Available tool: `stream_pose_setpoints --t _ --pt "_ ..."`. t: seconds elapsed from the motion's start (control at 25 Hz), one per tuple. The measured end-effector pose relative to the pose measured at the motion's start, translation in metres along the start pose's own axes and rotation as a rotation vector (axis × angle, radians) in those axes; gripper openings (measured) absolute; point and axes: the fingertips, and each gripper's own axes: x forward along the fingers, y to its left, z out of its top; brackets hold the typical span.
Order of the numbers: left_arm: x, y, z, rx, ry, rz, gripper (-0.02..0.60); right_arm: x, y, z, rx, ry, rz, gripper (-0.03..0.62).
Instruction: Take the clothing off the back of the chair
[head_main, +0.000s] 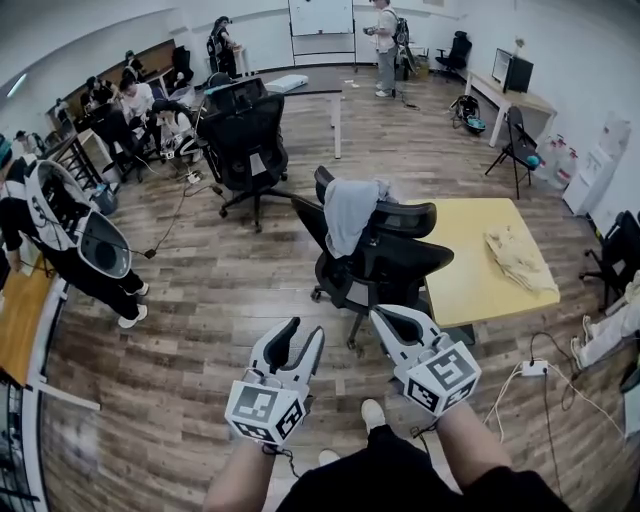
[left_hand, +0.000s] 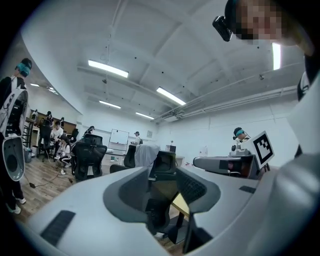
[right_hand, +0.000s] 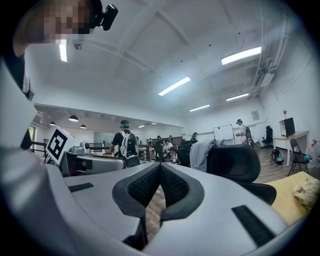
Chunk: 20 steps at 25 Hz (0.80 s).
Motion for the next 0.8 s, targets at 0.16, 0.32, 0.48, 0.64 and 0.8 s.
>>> stream_pose_setpoints --t 0.16,0.32,0.48,0.64,0.8 --pt "0.042 0.006 0.009 0.025 0.005 0.005 0.293 0.013 -0.034 0.004 0.015 -0.005 0.008 0.012" --pt "0.080 0.016 0.015 0.045 0.014 0.016 0.315 0.025 -0.064 0.004 0.029 -0.006 0.012 0.012" --pt "0.121 0.026 0.015 0.042 0.028 0.020 0.351 0.034 -0.096 0.003 0.038 -0.006 0.010 0.012" --pt "0.157 0.035 0.014 0.048 0.045 0.018 0.378 0.043 -0.124 0.001 0.045 -0.005 0.003 0.012" --pt "0.192 0.041 0.015 0.048 0.057 0.013 0.393 0.048 -0.150 -0.001 0.050 0.001 0.001 0.014"
